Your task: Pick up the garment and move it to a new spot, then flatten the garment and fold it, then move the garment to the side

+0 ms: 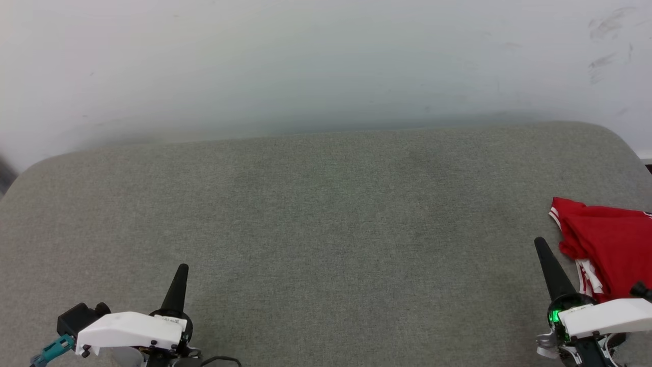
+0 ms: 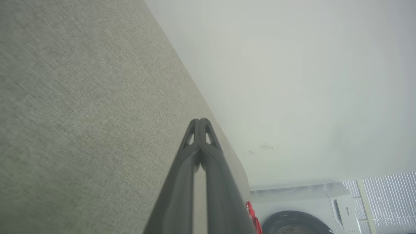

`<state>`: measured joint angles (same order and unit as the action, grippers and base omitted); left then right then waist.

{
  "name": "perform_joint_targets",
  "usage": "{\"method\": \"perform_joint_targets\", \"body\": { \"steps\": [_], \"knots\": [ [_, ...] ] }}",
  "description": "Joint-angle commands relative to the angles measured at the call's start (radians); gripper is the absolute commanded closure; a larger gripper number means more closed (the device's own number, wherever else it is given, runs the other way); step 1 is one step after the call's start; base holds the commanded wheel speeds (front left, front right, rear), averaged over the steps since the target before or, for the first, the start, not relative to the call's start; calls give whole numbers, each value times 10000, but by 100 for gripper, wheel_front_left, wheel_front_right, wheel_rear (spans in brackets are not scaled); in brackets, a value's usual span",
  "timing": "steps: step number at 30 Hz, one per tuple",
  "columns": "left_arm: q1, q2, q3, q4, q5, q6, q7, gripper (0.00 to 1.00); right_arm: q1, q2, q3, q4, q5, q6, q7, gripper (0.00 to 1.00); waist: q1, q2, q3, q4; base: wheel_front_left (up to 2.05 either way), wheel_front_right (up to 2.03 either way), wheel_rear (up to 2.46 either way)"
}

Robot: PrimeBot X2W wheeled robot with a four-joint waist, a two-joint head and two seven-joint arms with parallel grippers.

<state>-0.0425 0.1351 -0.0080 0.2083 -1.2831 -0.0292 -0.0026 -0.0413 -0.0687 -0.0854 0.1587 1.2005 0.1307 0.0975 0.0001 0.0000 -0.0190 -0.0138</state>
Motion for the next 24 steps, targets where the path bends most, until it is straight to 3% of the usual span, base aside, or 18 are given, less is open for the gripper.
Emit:
{"method": "perform_joint_targets", "body": {
  "steps": [1,24],
  "knots": [
    [-200,-25,96,-33,-163,-92,50,100,-256,12,-31,-34,188,2,3,100,-1,0,3,2,0,0,0],
    [-481,-402,637,175,-1792,-585,585,100,-518,111,-172,435,2184,1,86,100,-1,0,101,63,0,0,0]
  ]
}}
